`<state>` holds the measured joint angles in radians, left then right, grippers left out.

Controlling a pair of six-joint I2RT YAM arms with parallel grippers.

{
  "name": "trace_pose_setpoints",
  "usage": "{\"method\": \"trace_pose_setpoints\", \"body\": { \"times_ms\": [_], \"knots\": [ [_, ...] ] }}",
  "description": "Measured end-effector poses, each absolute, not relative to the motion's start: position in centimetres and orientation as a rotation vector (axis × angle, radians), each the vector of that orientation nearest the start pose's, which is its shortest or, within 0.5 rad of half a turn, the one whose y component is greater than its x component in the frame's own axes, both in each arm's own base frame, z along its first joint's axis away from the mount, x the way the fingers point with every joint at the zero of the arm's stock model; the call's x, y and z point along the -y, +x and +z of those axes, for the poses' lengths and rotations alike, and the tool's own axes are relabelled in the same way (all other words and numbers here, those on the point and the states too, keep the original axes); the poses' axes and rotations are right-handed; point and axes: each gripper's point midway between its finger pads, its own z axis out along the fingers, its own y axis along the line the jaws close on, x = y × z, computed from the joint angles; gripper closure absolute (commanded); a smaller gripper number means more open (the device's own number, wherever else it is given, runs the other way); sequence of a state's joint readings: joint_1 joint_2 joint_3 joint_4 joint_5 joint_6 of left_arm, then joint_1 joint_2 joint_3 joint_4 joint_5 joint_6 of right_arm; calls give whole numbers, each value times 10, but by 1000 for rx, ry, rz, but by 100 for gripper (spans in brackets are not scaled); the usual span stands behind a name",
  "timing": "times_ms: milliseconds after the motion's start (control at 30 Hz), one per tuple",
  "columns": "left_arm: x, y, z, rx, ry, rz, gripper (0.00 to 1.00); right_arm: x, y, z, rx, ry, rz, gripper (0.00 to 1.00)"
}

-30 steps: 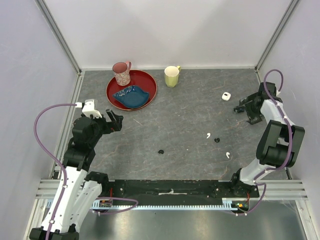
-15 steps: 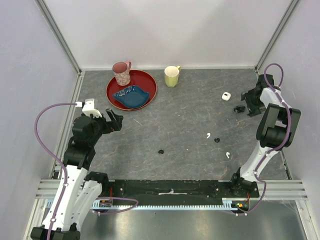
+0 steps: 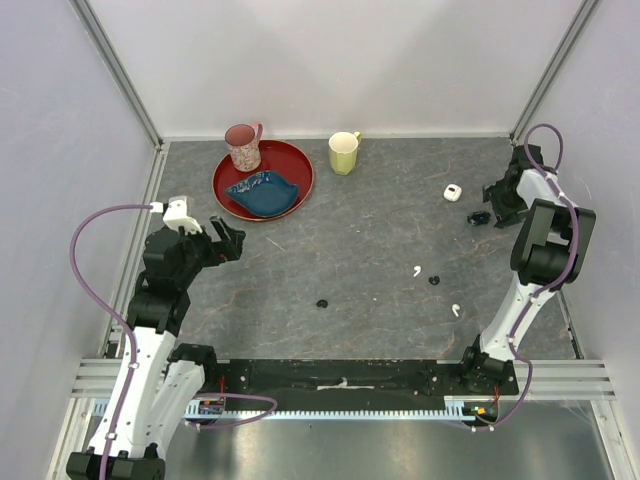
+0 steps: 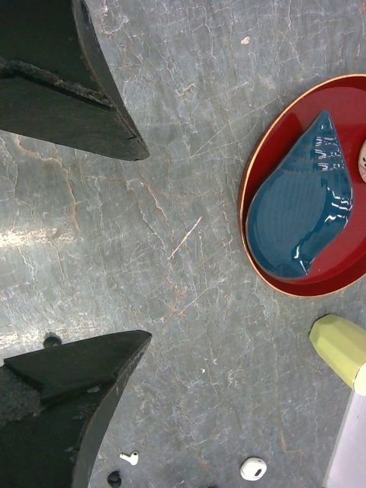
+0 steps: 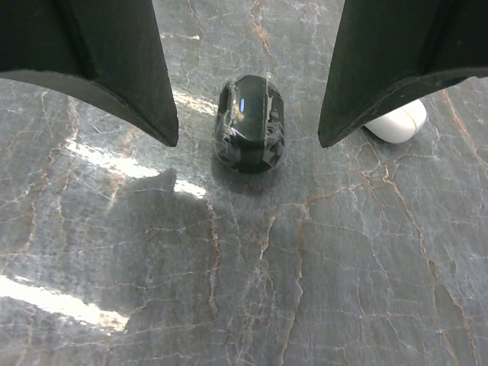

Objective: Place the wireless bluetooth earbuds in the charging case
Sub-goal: Pick up the charging case at the center of the board.

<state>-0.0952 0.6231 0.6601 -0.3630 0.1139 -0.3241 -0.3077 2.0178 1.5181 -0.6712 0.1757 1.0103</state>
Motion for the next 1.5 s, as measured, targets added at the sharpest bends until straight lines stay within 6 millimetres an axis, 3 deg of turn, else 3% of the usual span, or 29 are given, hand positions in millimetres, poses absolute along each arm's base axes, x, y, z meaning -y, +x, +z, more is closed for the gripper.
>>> {"method": "trace_pose_setpoints", "body": {
  "times_ms": [433,767,933,1300,1400,1500],
  "knots": [
    [57,266,221,-1905,-145,-392,3,120,448,36,-2149,1648,-70,21],
    [59,265,221,-1904,-137,-405,3,122,445,23,-2165,1659,-109,33],
    [59,265,221,-1904,-136,-405,3,123,448,23,-2163,1657,-105,34],
    [58,266,221,-1904,-141,-401,3,121,450,22,-2169,1649,-85,47],
    [58,266,221,-1904,-142,-401,3,120,449,21,-2171,1642,-74,46],
    [58,266,221,-1904,-141,-401,3,118,450,22,-2167,1635,-54,36]
  ]
}}
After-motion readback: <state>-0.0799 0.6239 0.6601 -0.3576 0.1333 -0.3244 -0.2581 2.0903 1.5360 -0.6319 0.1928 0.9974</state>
